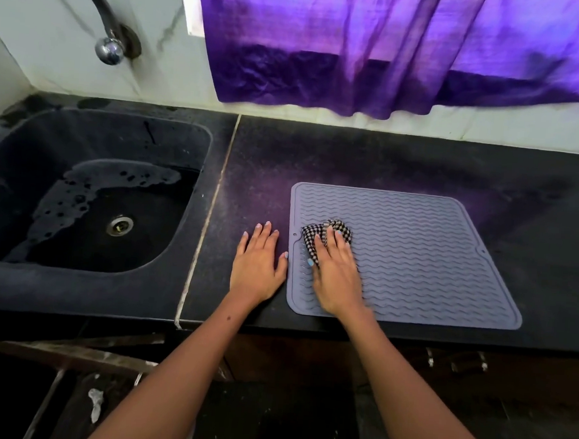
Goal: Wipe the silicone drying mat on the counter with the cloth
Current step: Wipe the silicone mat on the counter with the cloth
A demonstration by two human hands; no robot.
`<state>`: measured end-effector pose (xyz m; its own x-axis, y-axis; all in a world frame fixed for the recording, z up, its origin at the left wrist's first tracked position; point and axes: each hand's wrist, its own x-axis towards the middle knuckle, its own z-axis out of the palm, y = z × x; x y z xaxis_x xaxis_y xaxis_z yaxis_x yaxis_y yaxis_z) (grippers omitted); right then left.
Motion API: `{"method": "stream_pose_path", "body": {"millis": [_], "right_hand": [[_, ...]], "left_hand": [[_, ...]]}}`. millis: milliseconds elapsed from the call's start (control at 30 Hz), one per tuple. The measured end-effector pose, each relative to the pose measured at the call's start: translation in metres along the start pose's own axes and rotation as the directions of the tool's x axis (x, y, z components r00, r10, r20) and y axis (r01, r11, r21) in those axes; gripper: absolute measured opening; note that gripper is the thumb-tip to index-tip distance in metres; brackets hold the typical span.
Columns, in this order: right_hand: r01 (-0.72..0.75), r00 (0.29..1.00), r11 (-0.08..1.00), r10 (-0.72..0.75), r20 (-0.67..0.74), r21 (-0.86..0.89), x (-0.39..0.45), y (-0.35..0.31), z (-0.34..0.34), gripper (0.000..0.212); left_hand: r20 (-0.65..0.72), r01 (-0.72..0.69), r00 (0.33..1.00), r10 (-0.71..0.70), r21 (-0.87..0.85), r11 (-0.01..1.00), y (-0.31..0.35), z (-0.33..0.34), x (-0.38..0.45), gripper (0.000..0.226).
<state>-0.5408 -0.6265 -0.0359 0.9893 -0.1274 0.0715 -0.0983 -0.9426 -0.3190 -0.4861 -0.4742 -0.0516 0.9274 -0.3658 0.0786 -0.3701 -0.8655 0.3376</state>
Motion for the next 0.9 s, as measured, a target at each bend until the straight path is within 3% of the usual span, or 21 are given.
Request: {"method": "stream_pose_path", "body": {"millis": [167,233,267,300,333,367,400,433,500,600,667,900], "right_hand": [[0.035,0.996,0.999,-0.035,0.078,0.004,0.008,0.005,-0.002,0.058],[-0.039,0.994,0.970,0.013,0.110,0.239,0.013,0.005,-0.011,0.052],[-0.143,0.988,0.866,0.098,0.118,0.478,0.016,0.004,-0.018,0.047],[-0.250,0.966,0.636,0.219,0.139,0.731,0.020,0.002,-0.027,0.043],[-0.293,0.921,0.339,0.351,0.170,0.894,0.026,0.002,-0.035,0.040],[-0.273,0.871,0.159,0.460,0.173,0.949,0.033,0.005,-0.042,0.040],[-0.260,0.843,0.180,0.522,0.132,0.949,0.037,0.005,-0.048,0.041],[-0.269,0.846,0.332,0.530,0.058,0.904,0.040,0.005,-0.051,0.043],[-0.229,0.922,0.686,0.381,-0.072,0.691,0.039,0.001,-0.049,0.048],[-0.114,0.993,0.966,0.120,-0.011,0.234,0.030,0.001,-0.019,0.055],[-0.079,0.997,0.996,0.078,0.018,0.031,0.028,0.004,-0.005,0.057],[-0.090,0.990,0.995,0.085,0.115,0.039,0.038,0.009,-0.005,0.059]], "left_hand": [[-0.031,-0.001,1.000,0.002,0.032,1.000,0.002,0.002,0.001,0.076],[-0.033,0.000,0.999,0.002,0.044,0.999,0.002,0.002,0.001,0.083],[-0.030,0.000,1.000,0.002,0.043,0.999,0.002,0.002,0.002,0.085],[-0.021,-0.002,1.000,0.003,0.041,0.999,0.002,0.001,0.002,0.086],[-0.010,-0.007,1.000,0.008,0.042,0.999,0.002,-0.001,0.002,0.087],[0.004,-0.011,1.000,0.011,0.050,0.999,0.002,-0.001,0.002,0.087],[0.018,-0.016,1.000,0.015,0.070,0.997,0.002,-0.003,0.003,0.085],[0.030,-0.020,0.999,0.017,0.093,0.995,0.002,-0.005,0.003,0.080],[0.035,-0.026,0.999,0.021,0.131,0.991,0.004,-0.008,0.008,0.067],[0.022,-0.009,1.000,0.006,0.135,0.991,0.005,-0.011,0.018,0.068],[0.039,-0.016,0.999,0.011,0.126,0.992,0.002,-0.008,0.026,0.073],[0.129,-0.042,0.991,0.022,0.156,0.987,-0.006,0.003,0.042,0.079]]}}
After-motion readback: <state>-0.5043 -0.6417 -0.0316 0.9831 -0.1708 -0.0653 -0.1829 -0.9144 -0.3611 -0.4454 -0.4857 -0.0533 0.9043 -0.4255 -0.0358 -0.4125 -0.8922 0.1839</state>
